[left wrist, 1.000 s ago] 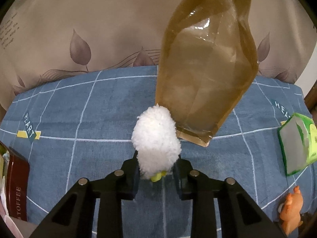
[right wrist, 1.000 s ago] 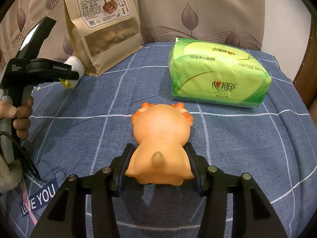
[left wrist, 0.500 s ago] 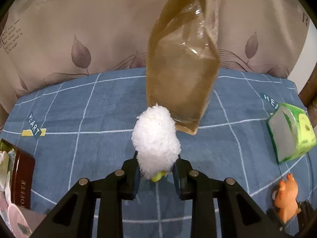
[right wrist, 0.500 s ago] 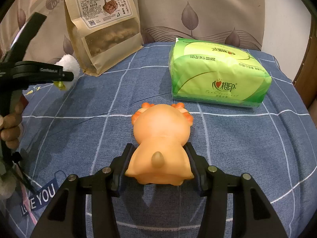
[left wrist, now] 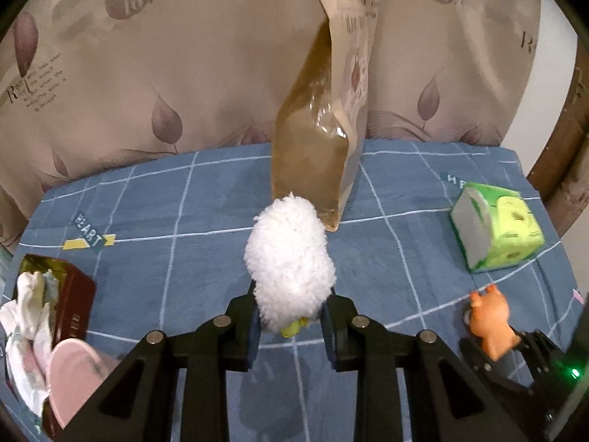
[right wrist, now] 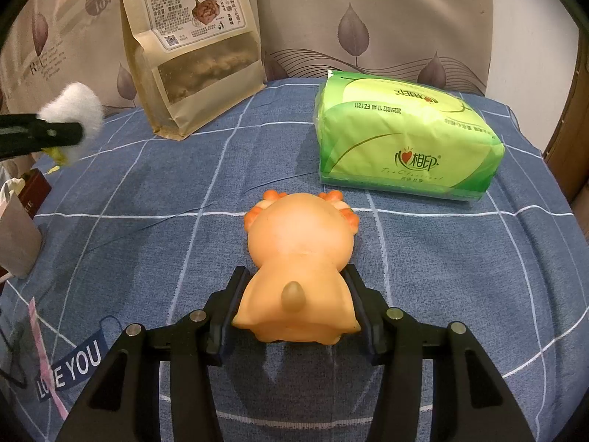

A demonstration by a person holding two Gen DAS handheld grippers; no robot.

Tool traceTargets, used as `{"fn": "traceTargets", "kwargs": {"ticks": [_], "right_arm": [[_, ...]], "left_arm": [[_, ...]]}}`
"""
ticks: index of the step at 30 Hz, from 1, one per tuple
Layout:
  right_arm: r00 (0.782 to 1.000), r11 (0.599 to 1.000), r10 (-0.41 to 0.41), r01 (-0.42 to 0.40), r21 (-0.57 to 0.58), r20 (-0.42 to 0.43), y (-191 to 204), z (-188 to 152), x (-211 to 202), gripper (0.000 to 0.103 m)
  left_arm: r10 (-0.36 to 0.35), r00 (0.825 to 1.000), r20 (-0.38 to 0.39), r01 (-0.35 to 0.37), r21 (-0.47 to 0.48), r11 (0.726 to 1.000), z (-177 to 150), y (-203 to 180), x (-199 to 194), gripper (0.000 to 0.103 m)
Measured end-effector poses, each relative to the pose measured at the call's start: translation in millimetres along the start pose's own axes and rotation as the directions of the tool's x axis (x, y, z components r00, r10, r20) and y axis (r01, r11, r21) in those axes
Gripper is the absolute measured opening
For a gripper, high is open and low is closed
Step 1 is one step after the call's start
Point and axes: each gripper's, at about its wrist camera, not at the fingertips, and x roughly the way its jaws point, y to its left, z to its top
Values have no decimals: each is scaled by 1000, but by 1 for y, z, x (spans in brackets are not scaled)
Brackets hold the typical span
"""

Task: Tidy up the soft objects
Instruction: 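Carry the fluffy pouch into the tray and release it with the left tool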

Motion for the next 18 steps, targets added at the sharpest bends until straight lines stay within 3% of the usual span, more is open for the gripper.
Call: {"fn": "traceTargets", "kwargs": {"ticks": [8, 14, 18], "right_arm": [[1000, 1000, -3, 3, -5, -1, 0, -1, 1, 50], [1000, 1000, -11, 11, -12, -1, 0, -2, 1, 50], [1000, 1000, -16, 16, -16, -1, 1, -2, 1, 50]], "left_arm": [[34, 997, 66, -33, -23, 999, -1, 46, -55, 27], [127, 987, 95, -120, -82, 989, -6, 111, -86, 27], [188, 979, 73, -176, -153, 972, -13, 164, -93, 27]]}}
